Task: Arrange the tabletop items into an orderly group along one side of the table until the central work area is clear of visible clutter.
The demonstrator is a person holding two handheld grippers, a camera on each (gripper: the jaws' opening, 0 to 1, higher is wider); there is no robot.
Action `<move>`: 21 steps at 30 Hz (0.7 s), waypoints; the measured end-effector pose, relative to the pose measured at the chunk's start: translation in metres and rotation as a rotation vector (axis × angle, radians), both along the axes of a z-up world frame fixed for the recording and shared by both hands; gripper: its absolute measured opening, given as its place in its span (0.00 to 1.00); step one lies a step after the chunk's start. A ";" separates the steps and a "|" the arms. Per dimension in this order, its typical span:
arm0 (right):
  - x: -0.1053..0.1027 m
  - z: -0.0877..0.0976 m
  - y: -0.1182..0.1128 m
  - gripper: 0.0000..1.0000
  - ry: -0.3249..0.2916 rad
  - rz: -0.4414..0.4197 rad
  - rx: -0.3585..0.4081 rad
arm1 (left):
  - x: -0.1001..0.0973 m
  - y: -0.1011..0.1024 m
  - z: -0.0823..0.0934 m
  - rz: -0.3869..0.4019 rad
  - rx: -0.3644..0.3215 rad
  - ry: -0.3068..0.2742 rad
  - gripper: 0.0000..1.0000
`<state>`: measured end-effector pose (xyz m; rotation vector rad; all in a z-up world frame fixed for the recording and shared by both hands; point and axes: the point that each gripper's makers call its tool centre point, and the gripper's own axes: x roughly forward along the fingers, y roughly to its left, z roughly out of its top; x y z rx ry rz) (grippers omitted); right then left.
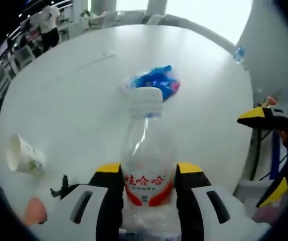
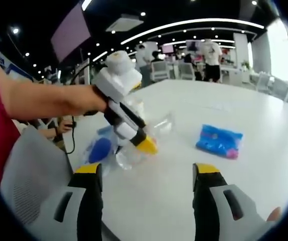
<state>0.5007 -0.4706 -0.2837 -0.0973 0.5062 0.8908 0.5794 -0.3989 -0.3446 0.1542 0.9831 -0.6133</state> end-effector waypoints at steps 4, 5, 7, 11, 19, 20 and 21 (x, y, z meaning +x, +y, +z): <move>-0.001 0.002 0.001 0.73 -0.004 0.002 -0.001 | -0.001 0.000 0.006 -0.004 -0.008 -0.015 0.37; -0.001 0.003 0.001 0.73 -0.005 0.003 -0.002 | -0.001 0.000 0.007 -0.004 -0.010 -0.019 0.37; -0.001 0.003 0.001 0.73 -0.007 0.004 -0.005 | -0.001 0.001 0.010 -0.002 -0.015 -0.025 0.37; -0.001 0.006 0.003 0.73 -0.012 0.009 -0.009 | -0.002 0.001 0.016 -0.002 -0.031 -0.046 0.37; -0.001 0.012 0.005 0.72 -0.023 0.013 -0.010 | -0.003 -0.001 0.022 -0.024 -0.132 -0.177 0.36; -0.001 0.013 0.005 0.72 -0.024 0.014 -0.012 | -0.003 -0.001 0.022 -0.026 -0.139 -0.186 0.36; 0.000 0.014 0.005 0.72 -0.027 0.015 -0.012 | -0.003 0.000 0.023 -0.027 -0.144 -0.193 0.36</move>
